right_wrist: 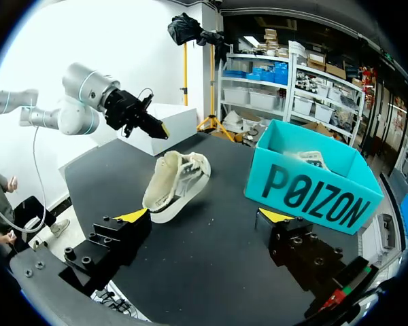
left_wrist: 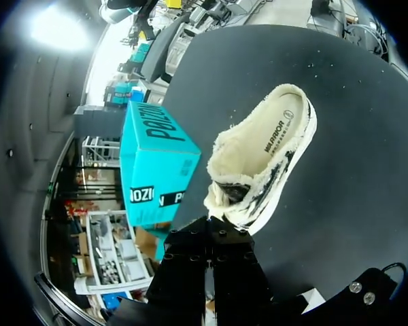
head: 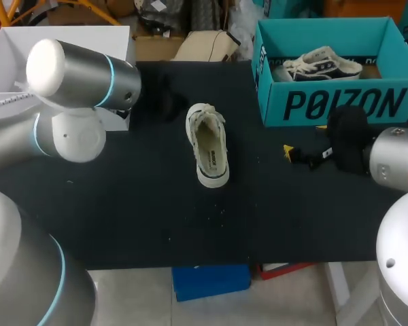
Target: Take the shoe out of the shoebox, open the shoe tongue, remove and reinsert the insole, then place the shoe into the shoebox
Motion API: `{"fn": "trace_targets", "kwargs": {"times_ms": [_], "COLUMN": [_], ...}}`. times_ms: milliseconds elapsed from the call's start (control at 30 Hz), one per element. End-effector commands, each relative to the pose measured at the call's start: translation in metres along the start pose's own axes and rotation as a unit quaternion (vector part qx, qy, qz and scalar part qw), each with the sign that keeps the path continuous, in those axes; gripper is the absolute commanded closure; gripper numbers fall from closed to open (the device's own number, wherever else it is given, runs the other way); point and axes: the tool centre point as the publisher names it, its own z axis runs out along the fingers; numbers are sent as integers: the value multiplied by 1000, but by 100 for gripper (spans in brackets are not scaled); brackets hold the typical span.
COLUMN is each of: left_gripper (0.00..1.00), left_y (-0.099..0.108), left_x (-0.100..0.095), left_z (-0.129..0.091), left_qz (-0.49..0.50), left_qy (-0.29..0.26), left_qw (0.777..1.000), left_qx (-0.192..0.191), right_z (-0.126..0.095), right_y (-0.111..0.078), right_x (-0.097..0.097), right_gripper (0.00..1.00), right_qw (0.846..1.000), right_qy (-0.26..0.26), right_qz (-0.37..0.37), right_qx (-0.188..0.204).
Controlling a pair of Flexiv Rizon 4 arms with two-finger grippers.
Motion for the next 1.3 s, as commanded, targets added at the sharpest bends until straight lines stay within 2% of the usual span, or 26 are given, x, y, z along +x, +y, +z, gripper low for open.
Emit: {"fn": "trace_targets", "kwargs": {"times_ms": [33,133,367,500,633,767,867,900,933,967,1000,1033,1100,1300], "left_gripper": [100,100,100,100,100,100,100,85,65,53,54,61,63,56], "left_y": [4,-4,-38,-56,-63,-59,-56,-55,-54,-51,-48,-46,-41,-31], "left_x": [-6,-2,23,34,38,31,26,25,25,25,24,24,23,23], "left_z": [22,32,52,56,46,21,6,3,1,-2,-3,-4,-7,-8], "left_qz": [3,4,-1,-5,-1,15,34,44,58,68,76,83,93,120], "left_qy": [7,18,48,56,58,49,65,79,103,115,129,148,171,228], "left_qw": [1000,999,996,994,994,996,995,993,990,988,986,983,978,963], "left_qx": [13,30,75,92,95,77,73,75,77,74,70,72,76,73], "right_z": [0,0,0,0,0,0,0,0,0,0,0,0,0,0], "right_y": [0,0,0,0,0,0,0,0,0,0,0,0,0,0], "right_x": [0,0,0,0,0,0,0,0,0,0,0,0,0,0], "right_gripper": [0,0,0,0,0,0,0,0,0,0,0,0,0,0], "right_qw": [1000,1000,1000,1000,1000,1000,1000,1000,1000,1000,1000,1000,1000,1000], "right_qy": [0,0,0,0,0,0,0,0,0,0,0,0,0,0], "right_qz": [0,0,0,0,0,0,0,0,0,0,0,0,0,0], "right_qx": [1,1,1,1,1,1,1,1,1,1,1,1,1,1]}}
